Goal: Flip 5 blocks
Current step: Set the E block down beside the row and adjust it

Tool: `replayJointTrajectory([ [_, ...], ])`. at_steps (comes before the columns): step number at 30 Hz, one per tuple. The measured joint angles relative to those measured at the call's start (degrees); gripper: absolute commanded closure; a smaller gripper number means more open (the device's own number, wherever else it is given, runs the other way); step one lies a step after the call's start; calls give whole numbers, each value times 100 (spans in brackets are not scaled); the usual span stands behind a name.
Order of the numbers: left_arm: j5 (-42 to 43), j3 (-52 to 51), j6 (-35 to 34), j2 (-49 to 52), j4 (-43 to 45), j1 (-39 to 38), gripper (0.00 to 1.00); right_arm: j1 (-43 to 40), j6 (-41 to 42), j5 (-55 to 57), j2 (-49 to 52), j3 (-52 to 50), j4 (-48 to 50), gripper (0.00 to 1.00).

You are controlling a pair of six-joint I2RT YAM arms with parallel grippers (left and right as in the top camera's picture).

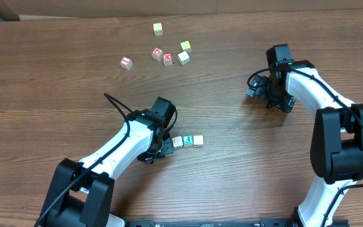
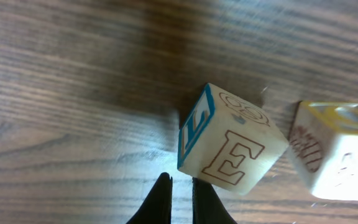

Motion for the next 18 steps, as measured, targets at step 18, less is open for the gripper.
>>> replayJointTrajectory([
  [18,444,160,46,0,-579,7,96,0,-4,0,0,0,2,0],
])
